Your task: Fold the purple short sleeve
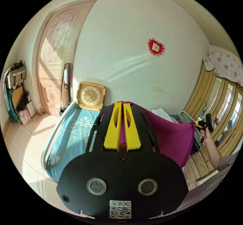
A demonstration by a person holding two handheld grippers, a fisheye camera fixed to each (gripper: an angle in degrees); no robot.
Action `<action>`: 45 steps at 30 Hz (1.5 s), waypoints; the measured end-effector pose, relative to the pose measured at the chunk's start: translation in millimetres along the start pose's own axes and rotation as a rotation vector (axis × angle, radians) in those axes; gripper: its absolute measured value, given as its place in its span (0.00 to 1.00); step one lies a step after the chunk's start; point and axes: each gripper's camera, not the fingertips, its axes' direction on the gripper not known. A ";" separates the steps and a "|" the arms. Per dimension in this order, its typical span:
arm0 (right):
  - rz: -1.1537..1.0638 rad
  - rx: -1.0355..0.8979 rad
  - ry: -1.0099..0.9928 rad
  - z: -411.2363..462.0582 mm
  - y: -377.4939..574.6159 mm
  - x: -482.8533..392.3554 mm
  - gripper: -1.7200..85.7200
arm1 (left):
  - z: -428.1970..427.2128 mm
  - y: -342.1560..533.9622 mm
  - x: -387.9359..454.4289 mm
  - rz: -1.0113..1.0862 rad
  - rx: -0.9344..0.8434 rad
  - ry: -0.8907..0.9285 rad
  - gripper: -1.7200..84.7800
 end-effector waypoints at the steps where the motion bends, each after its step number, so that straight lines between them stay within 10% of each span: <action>1: 0.071 -0.032 0.008 18.5 -24.9 40.2 0.03 | 31.2 -8.4 -3.7 -0.015 -0.067 -0.069 0.04; 10: 0.488 -0.276 0.294 87.2 13.4 247.2 0.06 | 160.8 85.0 -54.9 -0.095 -0.547 -0.127 0.09; 20: 0.448 -0.539 0.327 151.1 109.0 210.5 0.11 | 90.7 226.1 -119.6 -0.485 -0.661 0.047 0.13; 45: 0.388 -0.632 0.513 83.2 77.1 153.4 0.04 | 29.6 186.3 -102.2 -0.422 -0.676 0.121 0.03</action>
